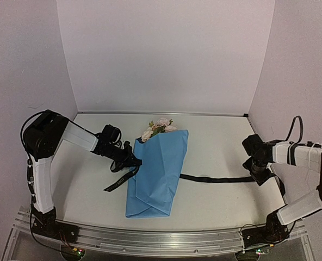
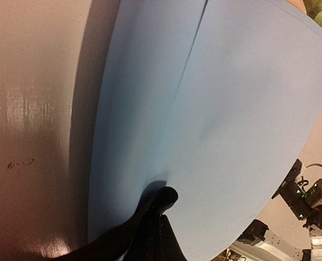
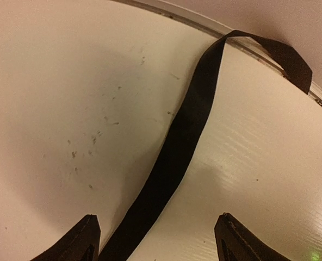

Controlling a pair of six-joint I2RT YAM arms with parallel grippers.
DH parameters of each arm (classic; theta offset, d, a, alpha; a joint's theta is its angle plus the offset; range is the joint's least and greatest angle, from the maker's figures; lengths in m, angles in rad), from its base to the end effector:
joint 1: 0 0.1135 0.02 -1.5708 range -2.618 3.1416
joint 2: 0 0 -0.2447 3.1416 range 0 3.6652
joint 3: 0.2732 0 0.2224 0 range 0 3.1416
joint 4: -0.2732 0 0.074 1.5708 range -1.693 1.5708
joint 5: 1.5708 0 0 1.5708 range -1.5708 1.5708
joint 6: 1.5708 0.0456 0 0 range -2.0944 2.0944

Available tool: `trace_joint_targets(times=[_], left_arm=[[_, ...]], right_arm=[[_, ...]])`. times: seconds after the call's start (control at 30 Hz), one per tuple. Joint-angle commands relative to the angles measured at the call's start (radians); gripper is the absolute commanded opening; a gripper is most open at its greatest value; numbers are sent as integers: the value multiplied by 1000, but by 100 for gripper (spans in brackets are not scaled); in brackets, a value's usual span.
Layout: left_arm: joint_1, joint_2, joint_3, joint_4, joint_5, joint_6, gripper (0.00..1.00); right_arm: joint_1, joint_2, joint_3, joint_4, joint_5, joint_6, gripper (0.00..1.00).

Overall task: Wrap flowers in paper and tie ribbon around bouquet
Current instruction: Pick up the right side of the ribbon from the center of the board.

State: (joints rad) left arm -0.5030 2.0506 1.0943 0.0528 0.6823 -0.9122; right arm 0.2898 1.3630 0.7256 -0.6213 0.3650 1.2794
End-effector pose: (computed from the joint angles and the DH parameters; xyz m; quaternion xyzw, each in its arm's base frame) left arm 0.3131 -0.2051 0.1043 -0.0736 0.8941 -0.4408 0.0290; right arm 0.2089 0.0453 0.1628 0.4861 0.8415 -0.0189 0.2348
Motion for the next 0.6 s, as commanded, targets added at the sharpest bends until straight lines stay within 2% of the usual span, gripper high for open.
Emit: trace_joint_targets(times=[0.0, 0.4, 0.57], left_arm=[[4, -19, 27, -3, 13, 21, 0], [4, -23, 42, 0, 23, 19, 0], [4, -32, 48, -1, 29, 20, 0]], right_arm=[[-79, 78, 48, -11, -38, -2, 73], [-170, 187, 126, -17, -119, -44, 69], [-194, 246, 194, -36, -175, -103, 71]])
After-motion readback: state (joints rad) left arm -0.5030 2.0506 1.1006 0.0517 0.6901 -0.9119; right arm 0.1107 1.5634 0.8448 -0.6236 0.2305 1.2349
